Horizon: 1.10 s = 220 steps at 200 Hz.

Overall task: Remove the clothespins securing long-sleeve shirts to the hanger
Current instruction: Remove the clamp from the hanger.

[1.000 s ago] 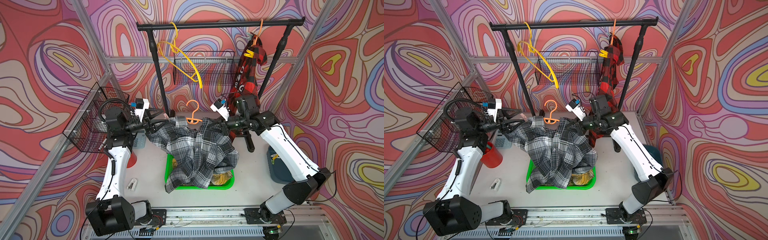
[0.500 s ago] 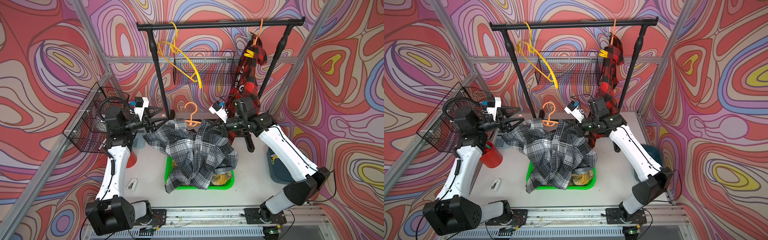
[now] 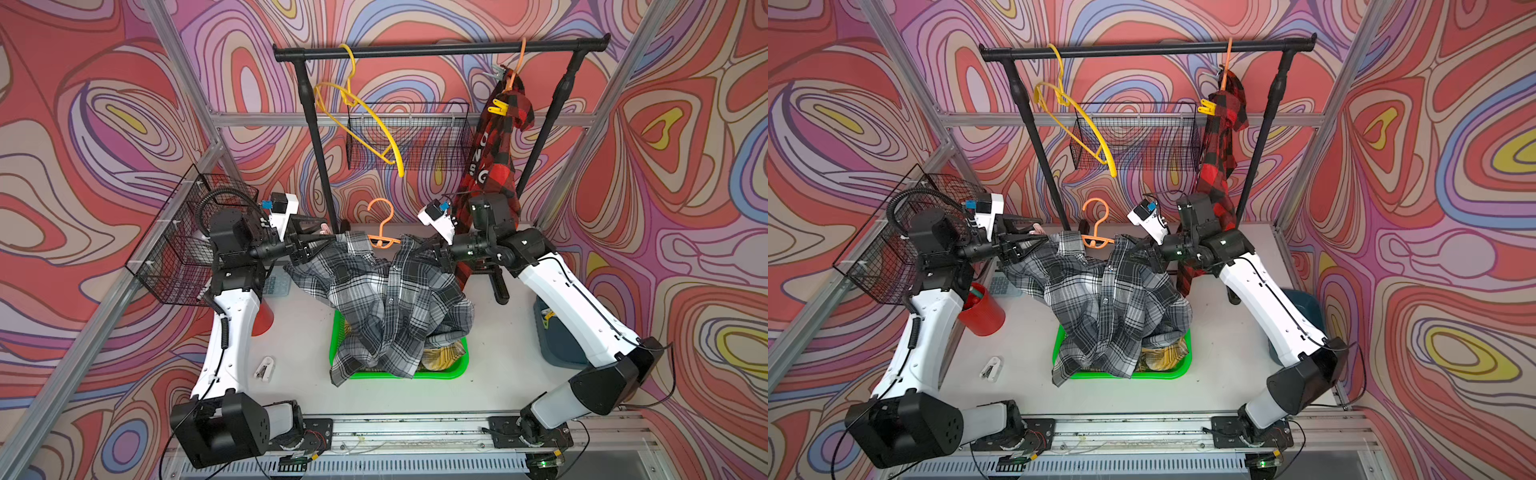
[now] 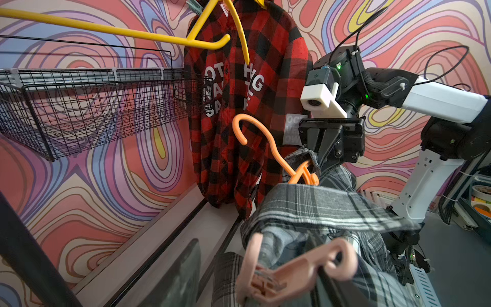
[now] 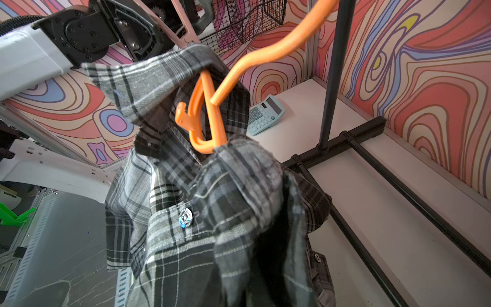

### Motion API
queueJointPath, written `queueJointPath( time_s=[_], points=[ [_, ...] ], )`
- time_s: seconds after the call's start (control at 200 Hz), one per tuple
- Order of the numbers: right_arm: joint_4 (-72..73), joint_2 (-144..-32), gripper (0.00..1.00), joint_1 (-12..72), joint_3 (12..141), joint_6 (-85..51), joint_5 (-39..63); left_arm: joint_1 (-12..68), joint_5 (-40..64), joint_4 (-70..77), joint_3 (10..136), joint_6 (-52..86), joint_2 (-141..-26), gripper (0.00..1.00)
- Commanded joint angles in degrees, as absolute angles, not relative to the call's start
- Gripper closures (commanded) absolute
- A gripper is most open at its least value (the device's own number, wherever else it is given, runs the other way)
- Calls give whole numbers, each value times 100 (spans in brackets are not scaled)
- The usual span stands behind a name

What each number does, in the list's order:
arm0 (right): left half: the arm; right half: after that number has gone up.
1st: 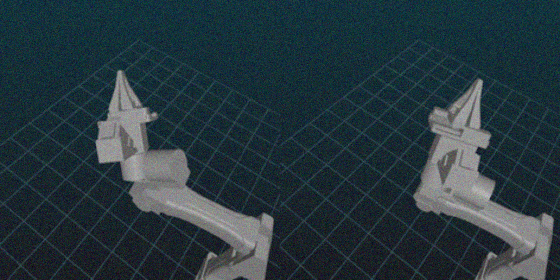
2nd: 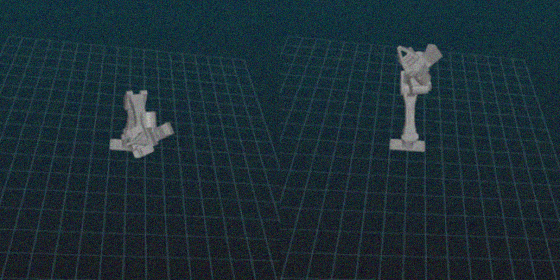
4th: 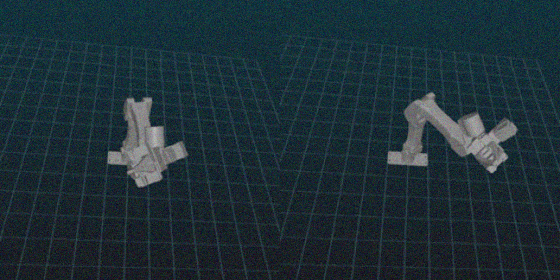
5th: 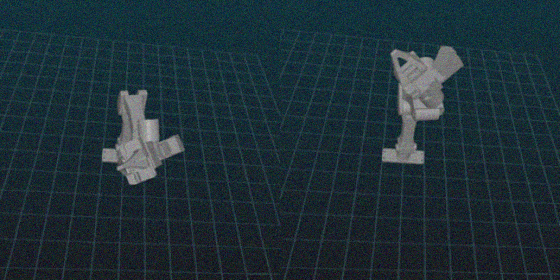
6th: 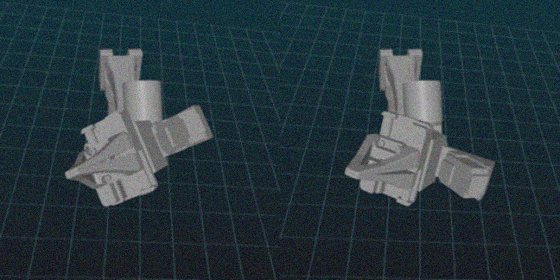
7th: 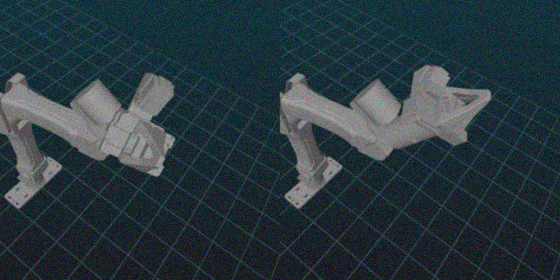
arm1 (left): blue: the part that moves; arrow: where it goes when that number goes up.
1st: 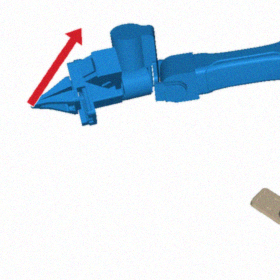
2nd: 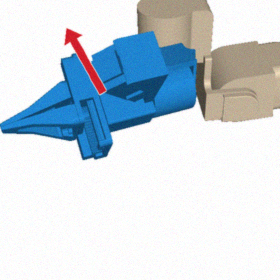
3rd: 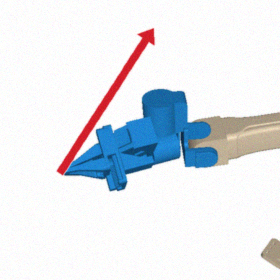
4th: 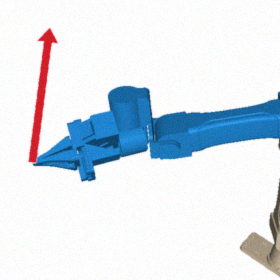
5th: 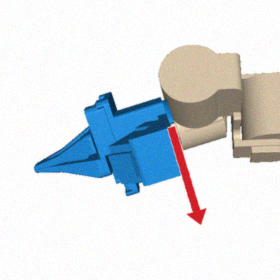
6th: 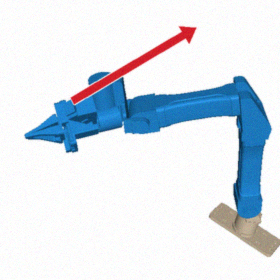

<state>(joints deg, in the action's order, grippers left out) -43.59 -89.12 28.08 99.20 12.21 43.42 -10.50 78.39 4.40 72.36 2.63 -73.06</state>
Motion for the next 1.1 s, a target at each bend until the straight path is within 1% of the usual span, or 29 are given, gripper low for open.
queueJointPath(
  time_s=[0.0, 0.265, 0.331, 0.391, 0.476, 0.551, 0.696, 0.821, 0.906, 0.977, 1.032, 1.097],
  points=[
    [-4172, -8819, 100, 2932, 9947, 1325, 4597, -1072, 7849, 626, 7321, 327, -7348, 48],
    [-4254, -8873, 100, 2965, 9944, 1368, 4570, -1069, 7900, 1104, 7330, 685, -7374, 49],
    [-4256, -8869, 100, 2966, 9927, 1356, 4570, -1068, 7925, 1270, 7296, 810, -7383, 50],
    [-4256, -8869, 100, 2973, 9925, 1354, 4564, -1066, 7943, 1328, 7278, 844, -7383, 54],
    [-4271, -8886, 100, 2971, 9927, 1377, 4550, -1064, 7963, 1345, 7269, 861, -7376, 62],
    [-4321, -8901, 100, 2972, 9933, 1398, 4527, -1071, 7980, 1362, 7277, 885, -7374, 72],
    [-4370, -8912, 100, 2988, 9932, 1417, 4453, -1072, 8007, 1458, 7282, 967, -7374, 83],
    [-4565, -8959, 100, 3071, 9970, 1535, 4159, -1066, 8007, 1492, 7277, 993, -7374, 100],
    [-4727, -9033, 100, 3140, 10003, 1591, 3975, -1072, 7994, 1594, 7277, 1085, -7374, 100],
    [-4735, -9062, 100, 3164, 9942, 1548, 3914, -1064, 8004, 1974, 7240, 1420, -7374, 100],
    [-4690, -9062, 100, 3180, 9822, 1482, 3853, -1071, 8003, 2665, 7155, 1970, -7379, 100],
    [-4616, -9054, 100, 3199, 9623, 1353, 3704, -1057, 7866, 3936, 7036, 2903, -7391, 100]
  ],
)
